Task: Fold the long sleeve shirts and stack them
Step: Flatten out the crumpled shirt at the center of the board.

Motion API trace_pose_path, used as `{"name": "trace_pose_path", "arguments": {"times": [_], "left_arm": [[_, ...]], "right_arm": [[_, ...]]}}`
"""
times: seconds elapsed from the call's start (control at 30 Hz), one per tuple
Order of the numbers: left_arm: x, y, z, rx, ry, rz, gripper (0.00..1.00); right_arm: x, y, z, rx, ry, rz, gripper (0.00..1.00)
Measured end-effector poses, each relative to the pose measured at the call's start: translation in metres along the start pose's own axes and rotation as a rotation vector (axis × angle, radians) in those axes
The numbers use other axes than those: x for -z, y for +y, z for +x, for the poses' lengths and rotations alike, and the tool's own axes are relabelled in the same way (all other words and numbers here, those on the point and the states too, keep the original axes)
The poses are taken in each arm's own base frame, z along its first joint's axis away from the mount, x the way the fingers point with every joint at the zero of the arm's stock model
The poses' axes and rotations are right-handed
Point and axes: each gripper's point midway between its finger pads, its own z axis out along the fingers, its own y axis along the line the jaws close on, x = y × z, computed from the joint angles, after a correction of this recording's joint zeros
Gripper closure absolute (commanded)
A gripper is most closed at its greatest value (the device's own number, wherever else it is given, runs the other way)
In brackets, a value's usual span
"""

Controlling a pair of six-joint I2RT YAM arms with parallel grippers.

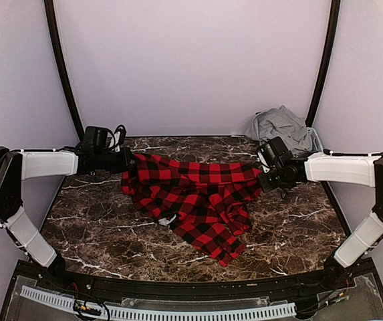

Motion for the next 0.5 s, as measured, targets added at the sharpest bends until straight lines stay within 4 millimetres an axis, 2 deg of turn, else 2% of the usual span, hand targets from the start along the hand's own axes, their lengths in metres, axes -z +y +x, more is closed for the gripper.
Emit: {"name": "trace_pose_path", "arguments": {"times": [0.17, 0.23, 0.4, 0.5], "left_arm": [[-0.015, 0.010, 0.021, 0.034, 0.034, 0.026, 0.92], [-0.018, 0.010, 0.026, 0.045, 0.034, 0.050, 0.85], [-0.018, 0.006, 0.040, 0.075, 0.040, 0.118, 0.59], [-0.017, 0.005, 0.050, 0.093, 0.048, 0.151, 0.50]], "right_arm": [[0.009, -0.015, -0.008, -0.044, -0.006, 0.019, 1.00], [0.010, -0.016, -0.007, -0.046, 0.000, 0.015, 1.00], [0.011, -0.014, -0.004, -0.045, 0.012, 0.004, 1.00], [0.011, -0.013, -0.004, -0.045, 0.013, -0.002, 1.00]]}}
